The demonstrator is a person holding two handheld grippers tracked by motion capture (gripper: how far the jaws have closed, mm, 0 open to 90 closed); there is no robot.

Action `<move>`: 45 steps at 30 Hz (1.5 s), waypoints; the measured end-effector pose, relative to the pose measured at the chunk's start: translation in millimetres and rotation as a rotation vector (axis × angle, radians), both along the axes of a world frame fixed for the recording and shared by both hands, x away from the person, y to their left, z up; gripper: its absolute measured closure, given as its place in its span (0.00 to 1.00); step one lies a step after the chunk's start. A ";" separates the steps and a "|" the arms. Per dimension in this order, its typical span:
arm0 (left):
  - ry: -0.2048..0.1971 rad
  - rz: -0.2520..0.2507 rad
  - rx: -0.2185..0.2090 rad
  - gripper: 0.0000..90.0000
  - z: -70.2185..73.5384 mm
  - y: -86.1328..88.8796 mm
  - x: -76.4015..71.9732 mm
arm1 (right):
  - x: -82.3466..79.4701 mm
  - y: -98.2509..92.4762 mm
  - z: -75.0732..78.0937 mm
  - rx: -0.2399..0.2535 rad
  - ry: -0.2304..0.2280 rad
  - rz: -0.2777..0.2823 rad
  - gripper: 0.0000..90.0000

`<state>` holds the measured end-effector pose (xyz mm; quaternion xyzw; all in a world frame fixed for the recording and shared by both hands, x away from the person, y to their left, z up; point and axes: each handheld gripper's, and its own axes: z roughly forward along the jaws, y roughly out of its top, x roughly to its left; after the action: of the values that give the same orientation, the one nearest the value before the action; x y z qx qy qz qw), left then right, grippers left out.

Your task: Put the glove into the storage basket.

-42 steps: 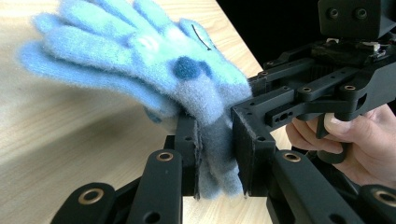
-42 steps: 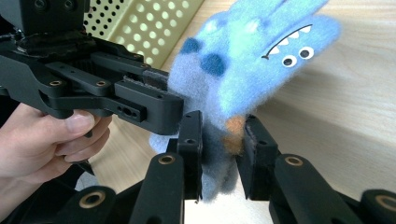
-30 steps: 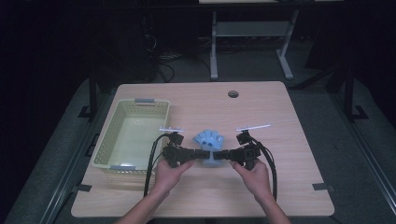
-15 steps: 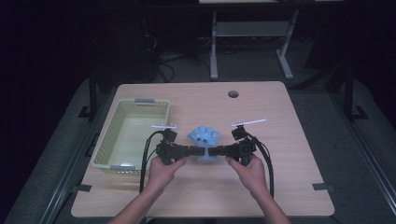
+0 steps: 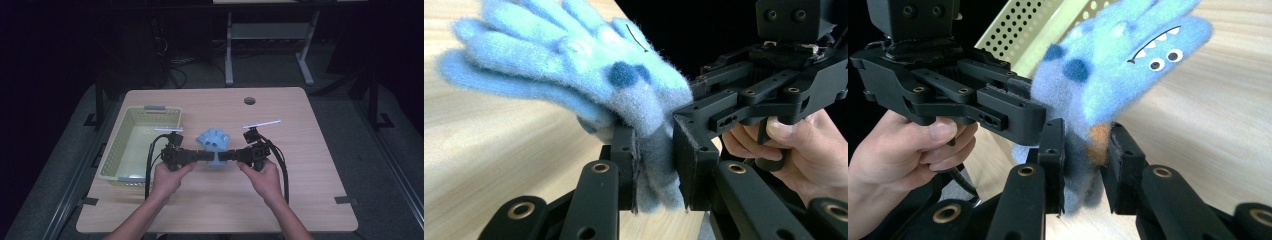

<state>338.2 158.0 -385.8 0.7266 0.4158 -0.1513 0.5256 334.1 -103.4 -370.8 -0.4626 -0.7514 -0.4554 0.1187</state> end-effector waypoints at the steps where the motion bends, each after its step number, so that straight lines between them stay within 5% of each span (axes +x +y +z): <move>1: 0.000 0.004 0.000 0.80 0.9 1.2 0.1 | 0.7 1.1 1.4 -0.001 -0.003 0.003 0.81; 45: -0.036 0.063 -0.007 0.80 34.9 66.7 10.0 | 30.0 66.2 39.1 -0.001 -0.040 0.095 0.81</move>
<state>348.2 224.6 -350.8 0.7139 0.4282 -0.1231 0.5402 364.2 -37.2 -331.7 -0.4175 -0.7748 -0.4580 0.1249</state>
